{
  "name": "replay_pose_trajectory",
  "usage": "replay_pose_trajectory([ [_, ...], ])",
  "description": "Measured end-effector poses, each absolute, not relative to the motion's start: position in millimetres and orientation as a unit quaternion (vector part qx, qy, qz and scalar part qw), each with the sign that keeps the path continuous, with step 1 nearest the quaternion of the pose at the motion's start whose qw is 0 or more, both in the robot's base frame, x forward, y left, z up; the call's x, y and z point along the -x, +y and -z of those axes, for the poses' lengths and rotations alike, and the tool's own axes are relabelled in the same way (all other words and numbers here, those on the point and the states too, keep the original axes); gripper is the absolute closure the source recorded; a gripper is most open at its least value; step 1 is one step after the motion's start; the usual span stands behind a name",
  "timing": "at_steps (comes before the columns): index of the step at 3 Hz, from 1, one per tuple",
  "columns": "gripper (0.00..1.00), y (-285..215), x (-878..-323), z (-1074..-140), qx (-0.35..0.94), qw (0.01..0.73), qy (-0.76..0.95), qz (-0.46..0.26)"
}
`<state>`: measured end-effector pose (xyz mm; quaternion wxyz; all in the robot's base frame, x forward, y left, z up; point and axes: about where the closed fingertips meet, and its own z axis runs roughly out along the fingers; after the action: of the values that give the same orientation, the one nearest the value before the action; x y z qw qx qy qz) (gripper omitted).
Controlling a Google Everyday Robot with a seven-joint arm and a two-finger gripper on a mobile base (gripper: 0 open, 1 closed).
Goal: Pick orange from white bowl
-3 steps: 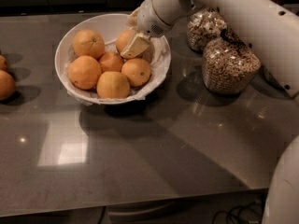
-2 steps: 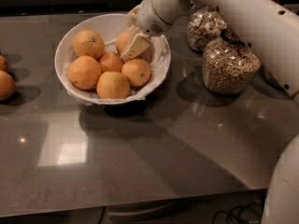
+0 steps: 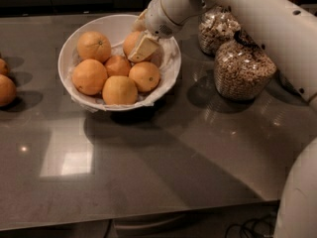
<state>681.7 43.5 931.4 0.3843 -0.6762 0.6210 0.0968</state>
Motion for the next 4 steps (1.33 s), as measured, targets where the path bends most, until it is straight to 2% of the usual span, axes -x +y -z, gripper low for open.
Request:
replay_pose_trajectory([
  [1,0.8,43.8,-681.7,-931.8,0.676,0.384,0.621,-0.097],
  [2,0.66,41.7,-684.0,-929.5,0.673,0.382,0.626,-0.093],
  [3,0.76,44.1,-683.8,-932.7,0.673,0.382,0.626,-0.093],
  [4,0.98,44.2,-683.8,-932.7,0.673,0.382,0.626,-0.093],
])
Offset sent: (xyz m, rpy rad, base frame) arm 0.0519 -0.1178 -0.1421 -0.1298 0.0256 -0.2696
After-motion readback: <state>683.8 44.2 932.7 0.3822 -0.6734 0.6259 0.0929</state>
